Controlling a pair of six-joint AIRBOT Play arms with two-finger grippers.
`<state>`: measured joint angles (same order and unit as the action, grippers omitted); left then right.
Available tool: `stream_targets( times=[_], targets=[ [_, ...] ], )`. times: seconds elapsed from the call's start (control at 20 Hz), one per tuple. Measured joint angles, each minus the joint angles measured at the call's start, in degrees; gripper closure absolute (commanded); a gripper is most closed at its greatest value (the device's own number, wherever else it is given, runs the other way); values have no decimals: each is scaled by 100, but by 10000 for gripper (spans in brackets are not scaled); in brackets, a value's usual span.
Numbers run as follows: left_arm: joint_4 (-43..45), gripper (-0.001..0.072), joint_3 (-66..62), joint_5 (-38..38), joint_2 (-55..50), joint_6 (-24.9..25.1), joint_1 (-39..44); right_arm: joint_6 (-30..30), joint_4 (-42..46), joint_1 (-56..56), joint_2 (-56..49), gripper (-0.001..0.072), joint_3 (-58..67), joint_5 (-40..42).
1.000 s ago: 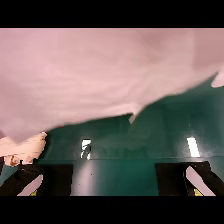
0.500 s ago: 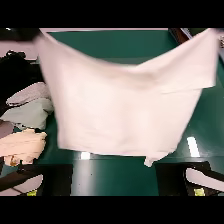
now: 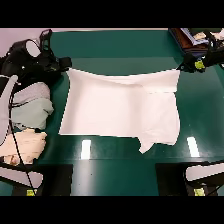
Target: Fold the shirts.
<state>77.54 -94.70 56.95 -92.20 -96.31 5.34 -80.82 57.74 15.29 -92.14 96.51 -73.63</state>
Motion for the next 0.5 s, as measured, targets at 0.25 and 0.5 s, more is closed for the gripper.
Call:
stream_targets(
  times=[0.25,0.5],
  targets=[
    [-415,685,4,214,-131,575,-223,271,39,101,-17,697,-37,7],
    [-450,103,-42,717,-166,846,-319,345,269,160,17,326,-44,-223]
  ],
)
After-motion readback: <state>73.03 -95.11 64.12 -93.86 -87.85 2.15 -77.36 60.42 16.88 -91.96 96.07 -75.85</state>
